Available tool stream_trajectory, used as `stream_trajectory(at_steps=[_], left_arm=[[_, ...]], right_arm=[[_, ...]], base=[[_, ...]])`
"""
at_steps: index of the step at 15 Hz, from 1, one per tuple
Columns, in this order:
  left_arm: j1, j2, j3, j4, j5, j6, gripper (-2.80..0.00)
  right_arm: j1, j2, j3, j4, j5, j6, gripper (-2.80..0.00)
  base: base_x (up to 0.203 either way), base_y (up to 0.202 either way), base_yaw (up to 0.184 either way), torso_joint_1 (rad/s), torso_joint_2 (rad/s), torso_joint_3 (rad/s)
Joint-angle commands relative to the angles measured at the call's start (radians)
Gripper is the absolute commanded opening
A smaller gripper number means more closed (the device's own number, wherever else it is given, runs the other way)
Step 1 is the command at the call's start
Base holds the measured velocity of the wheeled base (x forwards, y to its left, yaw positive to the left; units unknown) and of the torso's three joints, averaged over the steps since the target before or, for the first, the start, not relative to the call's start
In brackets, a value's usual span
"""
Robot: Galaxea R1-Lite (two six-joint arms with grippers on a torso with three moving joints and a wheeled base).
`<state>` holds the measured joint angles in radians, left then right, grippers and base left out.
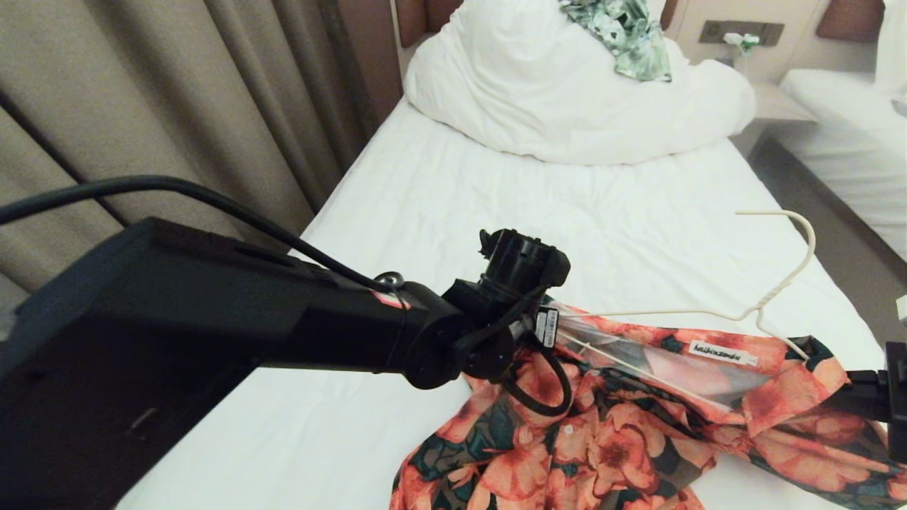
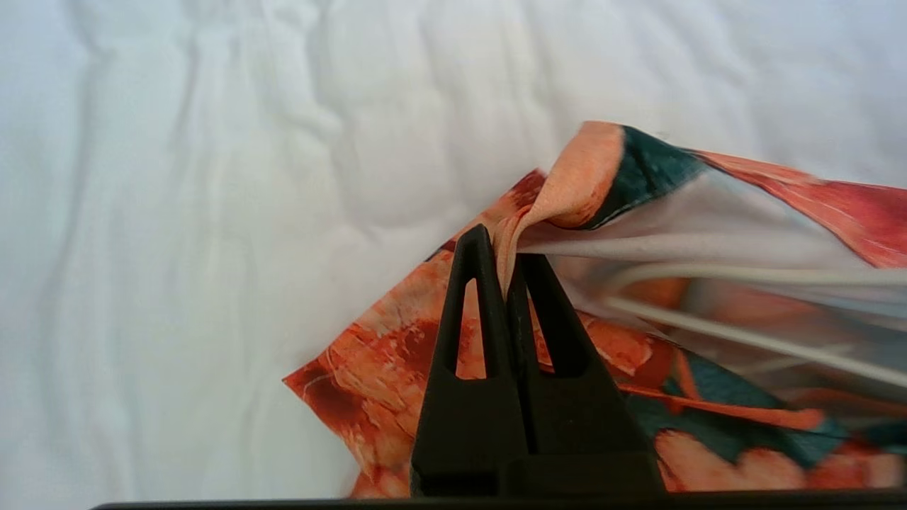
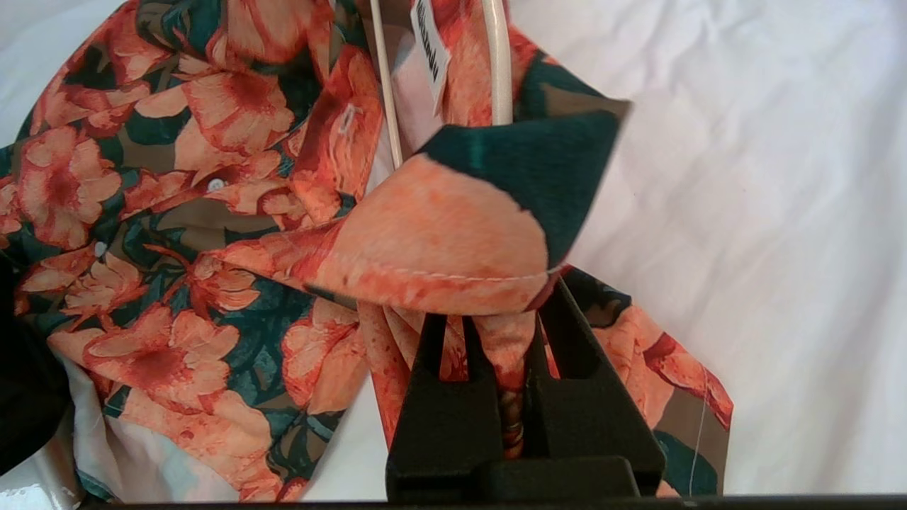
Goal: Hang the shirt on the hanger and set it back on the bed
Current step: Hook the other side of the shirt onto the hanger
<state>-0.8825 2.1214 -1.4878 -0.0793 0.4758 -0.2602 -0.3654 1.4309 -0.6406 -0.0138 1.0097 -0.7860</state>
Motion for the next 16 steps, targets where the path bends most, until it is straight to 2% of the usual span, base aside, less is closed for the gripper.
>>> stream_trajectory(at_steps=[1,3,6,10,14,16], left_arm=[[-0.024,-0.061,0.008,-0.001,0.005,-0.001,-2.8],[-0.028,-0.077,0.021,-0.001,0.007,0.02,-2.8],[-0.022,-0.101,0.03,-0.004,0.008,0.019,-2.8],[-0.083,-0.162,0.027,-0.005,0.008,0.034,-2.8],[-0.165,-0.25,0.031,-0.001,-0.001,0.059,-2.8],[-0.175,-0.265,0.028,-0.002,-0.012,0.101,-2.8]], right_arm=[[0.007,-0.024,-0.001,0.0,0.006,-0.003,-2.8],[0.01,-0.042,-0.002,0.002,0.004,-0.003,-2.8],[0.012,-0.049,-0.006,0.008,0.004,-0.001,-2.8],[0.085,-0.064,-0.03,0.009,0.004,0.015,-2.8],[0.205,-0.066,-0.124,0.007,0.004,0.167,-2.8],[0.255,-0.061,-0.161,-0.001,0.005,0.248,-2.8]], base=[[0.0,0.0,0.0,0.0,0.0,0.0],[0.0,0.0,0.0,0.0,0.0,0.0],[0.0,0.0,0.0,0.0,0.0,0.0],[0.0,0.0,0.0,0.0,0.0,0.0],[0.0,0.0,0.0,0.0,0.0,0.0],[0.0,0.0,0.0,0.0,0.0,0.0]])
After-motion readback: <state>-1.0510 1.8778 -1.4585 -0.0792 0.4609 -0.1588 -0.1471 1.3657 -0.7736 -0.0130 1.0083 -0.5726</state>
